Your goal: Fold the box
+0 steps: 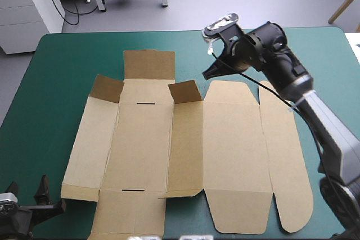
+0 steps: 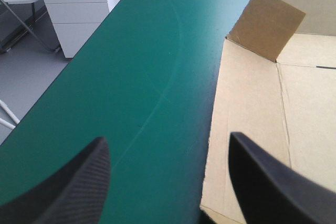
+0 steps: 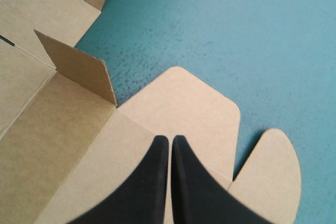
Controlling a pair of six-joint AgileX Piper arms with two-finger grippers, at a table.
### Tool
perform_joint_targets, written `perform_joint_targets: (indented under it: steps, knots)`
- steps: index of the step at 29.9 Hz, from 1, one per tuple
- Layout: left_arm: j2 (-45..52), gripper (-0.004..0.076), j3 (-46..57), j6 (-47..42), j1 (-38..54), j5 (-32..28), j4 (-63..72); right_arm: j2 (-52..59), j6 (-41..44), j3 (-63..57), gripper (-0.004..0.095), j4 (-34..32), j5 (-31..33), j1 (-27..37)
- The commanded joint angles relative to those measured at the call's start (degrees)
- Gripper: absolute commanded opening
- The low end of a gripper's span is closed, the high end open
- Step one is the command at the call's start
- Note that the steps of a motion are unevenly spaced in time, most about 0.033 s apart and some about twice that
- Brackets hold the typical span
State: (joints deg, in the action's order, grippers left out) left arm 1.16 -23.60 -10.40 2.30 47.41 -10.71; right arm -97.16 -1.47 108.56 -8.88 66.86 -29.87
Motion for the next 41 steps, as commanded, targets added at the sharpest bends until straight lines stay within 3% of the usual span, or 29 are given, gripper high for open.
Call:
perform_joint_targets:
  steps: [1,7,15,21,28,31,34,37,41]
  knots:
    - [0.56,0.0521,-1.17,-0.27,-0.03,-4.38,-0.32,10.0,1.84,-7.39,0.0,-1.0,-5.06,1.4]
    - [-3.6,0.0493,-1.85,0.91,-0.03,-7.87,-2.14,23.65,3.71,-24.78,0.0,-1.08,-11.17,1.64]
    - [-23.46,0.0493,-15.53,6.35,-0.03,-10.09,-2.39,40.1,7.76,-44.0,0.0,-1.08,-19.82,1.64]
    - [-39.94,0.0493,-28.08,7.87,-0.03,-6.54,-1.7,48.73,9.13,-52.66,0.0,-0.92,-21.58,1.64]
    - [-54.95,0.0493,-34.31,11.63,1.9,0.75,0.47,56.12,8.89,-60.74,-0.0004,-1.16,-22.26,1.64]
    - [-58.92,0.0493,-34.8,15.16,7.32,0.55,7.3,58.44,8.89,-62.22,-0.0004,-1.15,-22.26,1.64]
    - [-62.44,0.0493,-34.8,23.73,15.09,1.0,23.54,60.85,8.89,-63.18,-0.0004,-1.15,-23.27,1.64]
    - [-67.38,0.0493,-34.8,35.75,24.73,6.65,40.8,63.22,8.89,-64.46,-0.0004,-0.94,-23.51,1.64]
    - [-74.36,0.0493,-34.8,42.51,32.5,13.7,48.96,66.15,9.12,-66.12,-0.0004,-0.94,-23.31,1.64]
